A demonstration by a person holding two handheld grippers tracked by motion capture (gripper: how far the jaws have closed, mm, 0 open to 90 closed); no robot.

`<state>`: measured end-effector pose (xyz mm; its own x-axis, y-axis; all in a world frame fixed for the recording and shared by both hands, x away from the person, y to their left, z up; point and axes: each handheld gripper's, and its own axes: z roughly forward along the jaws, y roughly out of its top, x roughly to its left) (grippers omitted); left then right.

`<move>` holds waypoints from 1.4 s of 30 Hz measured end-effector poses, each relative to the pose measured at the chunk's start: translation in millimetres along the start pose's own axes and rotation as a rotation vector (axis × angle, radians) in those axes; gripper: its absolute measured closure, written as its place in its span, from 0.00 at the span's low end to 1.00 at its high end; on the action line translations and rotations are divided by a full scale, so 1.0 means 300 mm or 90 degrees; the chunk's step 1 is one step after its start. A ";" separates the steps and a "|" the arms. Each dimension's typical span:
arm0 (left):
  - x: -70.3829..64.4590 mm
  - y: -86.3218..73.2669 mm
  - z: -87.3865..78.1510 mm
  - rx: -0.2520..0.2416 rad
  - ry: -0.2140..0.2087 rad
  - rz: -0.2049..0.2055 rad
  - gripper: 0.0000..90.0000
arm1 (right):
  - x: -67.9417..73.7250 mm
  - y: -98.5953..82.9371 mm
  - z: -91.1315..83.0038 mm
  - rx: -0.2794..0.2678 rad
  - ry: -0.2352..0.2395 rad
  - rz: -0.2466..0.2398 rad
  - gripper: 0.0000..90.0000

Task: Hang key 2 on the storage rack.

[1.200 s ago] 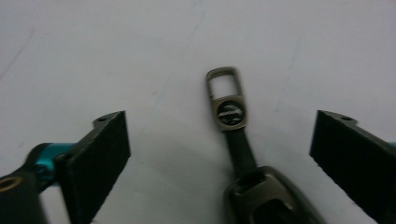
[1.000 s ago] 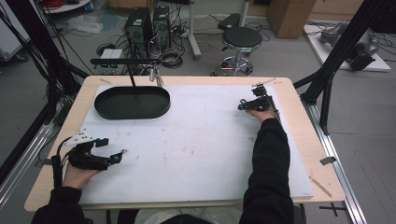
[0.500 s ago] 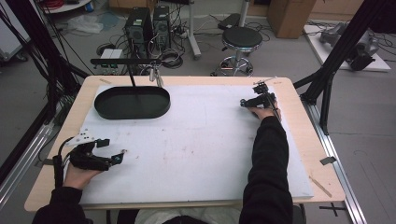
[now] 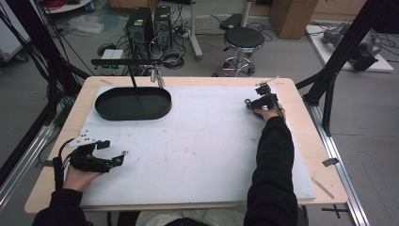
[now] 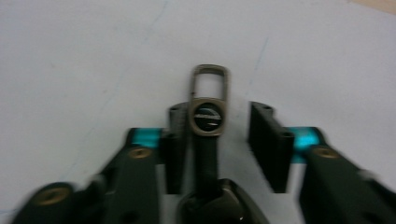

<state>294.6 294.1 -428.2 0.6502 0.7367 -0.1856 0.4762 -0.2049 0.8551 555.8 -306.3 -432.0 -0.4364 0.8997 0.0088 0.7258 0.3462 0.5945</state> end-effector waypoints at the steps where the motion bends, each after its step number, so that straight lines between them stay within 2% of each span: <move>1: 0.000 0.000 -0.001 0.001 0.000 0.000 0.07 | 0.007 0.003 -0.001 0.003 0.001 -0.002 0.76; 11: 0.001 -0.001 -0.004 -0.001 0.000 -0.001 0.07 | 0.022 0.005 -0.005 0.010 -0.013 0.013 0.79; 15: 0.003 -0.001 -0.007 -0.004 0.002 -0.003 0.07 | 0.026 0.002 -0.011 0.013 0.001 0.019 0.80; 16: 0.004 -0.001 -0.007 -0.005 0.003 -0.005 0.07 | 0.022 0.003 -0.018 0.009 0.009 0.022 0.98; 17: 0.005 -0.001 -0.007 -0.005 0.002 -0.006 0.07 | 0.016 0.005 -0.038 -0.015 0.005 0.033 0.98; 18: 0.005 -0.001 -0.006 -0.006 0.001 -0.006 0.07 | 0.009 0.007 -0.050 -0.024 0.010 0.041 0.98; 21: 0.005 -0.001 -0.005 -0.003 -0.001 -0.003 0.07 | 0.011 0.001 -0.050 -0.007 -0.008 0.031 0.99; 26: 0.002 0.000 -0.008 -0.007 -0.001 -0.004 0.07 | 0.022 -0.002 -0.049 -0.004 -0.006 0.023 0.99; 36: 0.002 0.000 -0.011 -0.009 0.000 -0.003 0.07 | 0.039 -0.003 -0.069 -0.006 0.019 0.010 0.99; 42: 0.003 0.000 -0.012 -0.011 -0.001 -0.003 0.07 | 0.038 0.007 -0.129 -0.054 0.053 0.017 0.99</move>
<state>293.1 297.0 -426.7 0.6489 0.7365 -0.1910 0.4692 -0.1897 0.8625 531.7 -305.5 -399.6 -0.4629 0.8818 0.0904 0.6916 0.2954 0.6591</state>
